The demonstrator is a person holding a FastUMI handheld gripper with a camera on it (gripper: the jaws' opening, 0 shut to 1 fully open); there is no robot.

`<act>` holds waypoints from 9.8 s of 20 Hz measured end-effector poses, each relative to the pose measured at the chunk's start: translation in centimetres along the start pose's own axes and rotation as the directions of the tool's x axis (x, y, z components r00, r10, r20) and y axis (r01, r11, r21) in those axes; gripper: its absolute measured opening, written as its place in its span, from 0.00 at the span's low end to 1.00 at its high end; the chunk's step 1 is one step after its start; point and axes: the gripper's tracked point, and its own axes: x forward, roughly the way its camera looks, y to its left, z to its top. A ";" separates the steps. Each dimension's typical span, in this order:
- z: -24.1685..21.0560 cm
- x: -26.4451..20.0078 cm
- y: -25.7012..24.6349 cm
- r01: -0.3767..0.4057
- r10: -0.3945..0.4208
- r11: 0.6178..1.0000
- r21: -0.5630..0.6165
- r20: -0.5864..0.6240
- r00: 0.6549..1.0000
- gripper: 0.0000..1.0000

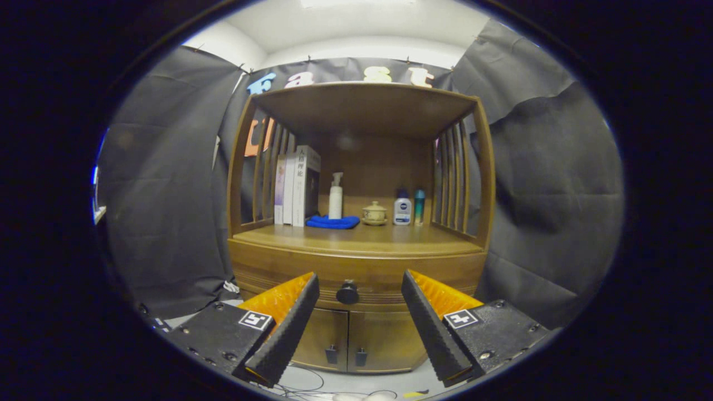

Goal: Pull open the drawer, take out the items inside it, and place them on the countertop above the cabinet.

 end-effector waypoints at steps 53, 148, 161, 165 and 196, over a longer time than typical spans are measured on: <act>-9.7 3.3 1.3 0.052 -0.044 0.998 0.026 -0.241 0.969 0.36; -9.0 13.5 2.1 0.060 0.083 0.992 0.111 -0.929 0.360 0.43; 2.0 12.6 1.6 -0.024 0.126 0.991 0.133 -0.848 0.515 0.42; 4.3 14.5 0.3 0.010 0.114 0.990 0.142 -0.833 0.541 0.43; 4.3 28.5 -3.3 0.156 0.000 0.984 0.086 -0.877 0.480 0.43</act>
